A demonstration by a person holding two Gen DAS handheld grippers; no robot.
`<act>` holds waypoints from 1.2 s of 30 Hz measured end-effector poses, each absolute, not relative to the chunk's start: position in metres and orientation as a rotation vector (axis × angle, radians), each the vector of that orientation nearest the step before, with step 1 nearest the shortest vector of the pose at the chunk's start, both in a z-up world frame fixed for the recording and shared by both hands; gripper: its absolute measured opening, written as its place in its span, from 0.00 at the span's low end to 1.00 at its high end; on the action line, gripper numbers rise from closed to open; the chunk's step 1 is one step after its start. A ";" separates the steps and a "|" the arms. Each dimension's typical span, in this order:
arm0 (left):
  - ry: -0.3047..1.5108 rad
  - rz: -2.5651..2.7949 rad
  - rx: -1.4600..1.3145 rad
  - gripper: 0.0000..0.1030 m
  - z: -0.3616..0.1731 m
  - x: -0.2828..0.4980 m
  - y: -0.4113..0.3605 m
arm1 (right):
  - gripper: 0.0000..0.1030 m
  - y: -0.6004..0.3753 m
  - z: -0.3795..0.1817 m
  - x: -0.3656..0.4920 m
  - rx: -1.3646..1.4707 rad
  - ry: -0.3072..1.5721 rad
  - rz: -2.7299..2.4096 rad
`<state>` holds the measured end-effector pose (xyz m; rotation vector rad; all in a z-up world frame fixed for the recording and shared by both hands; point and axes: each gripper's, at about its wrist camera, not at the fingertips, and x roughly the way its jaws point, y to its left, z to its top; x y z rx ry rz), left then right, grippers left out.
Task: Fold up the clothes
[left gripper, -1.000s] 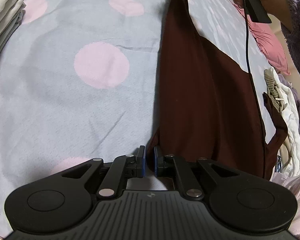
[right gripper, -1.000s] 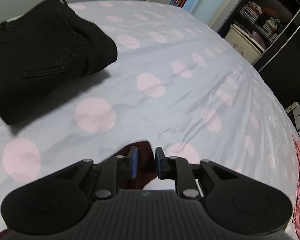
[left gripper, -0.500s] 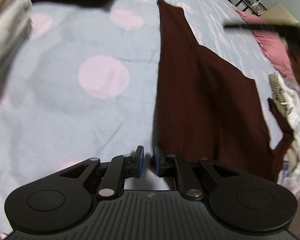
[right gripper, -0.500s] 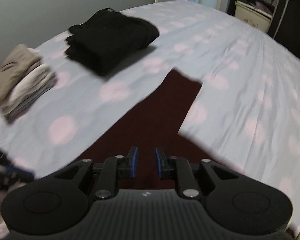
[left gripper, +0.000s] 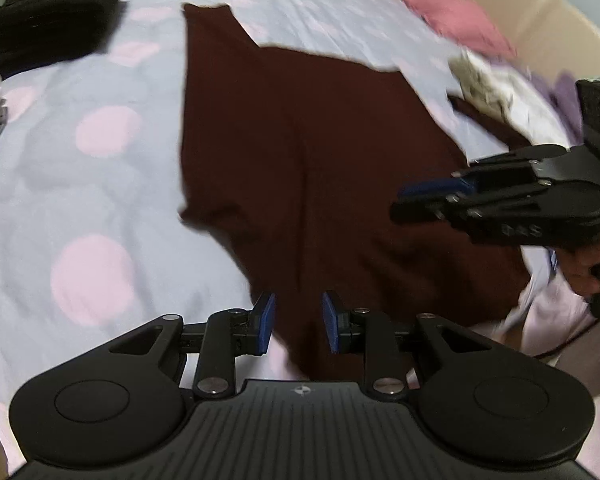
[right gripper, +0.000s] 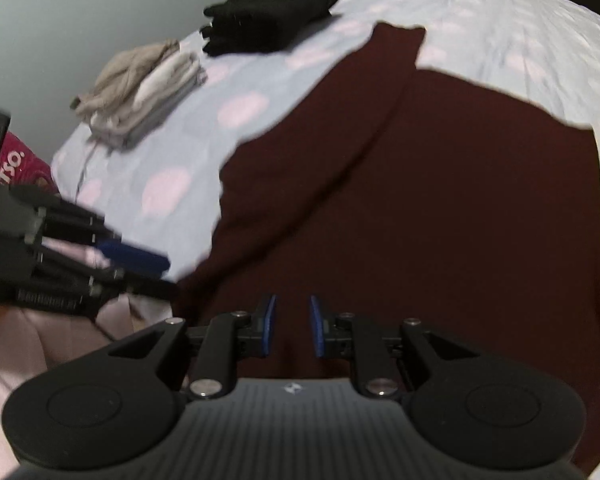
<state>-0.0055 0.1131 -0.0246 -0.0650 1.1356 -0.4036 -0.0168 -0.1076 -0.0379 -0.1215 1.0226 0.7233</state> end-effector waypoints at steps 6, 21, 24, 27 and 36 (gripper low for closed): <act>1.089 -0.364 0.084 0.19 -0.039 -0.019 0.081 | 0.21 -0.130 -0.061 -0.035 -0.047 1.081 0.670; 1.114 -0.420 0.345 0.03 -0.059 -0.025 0.018 | 0.24 -0.166 -0.043 -0.034 -0.003 1.014 0.627; 1.122 -0.446 0.347 0.14 -0.055 -0.025 0.012 | 0.24 -0.185 -0.035 -0.024 0.004 1.006 0.582; 1.120 -0.457 0.302 0.16 -0.044 -0.022 0.013 | 0.24 -0.212 -0.026 -0.008 0.019 1.002 0.525; 1.034 -0.481 0.204 0.30 -0.007 0.020 0.002 | 0.26 -0.347 -0.006 0.061 0.018 0.994 0.186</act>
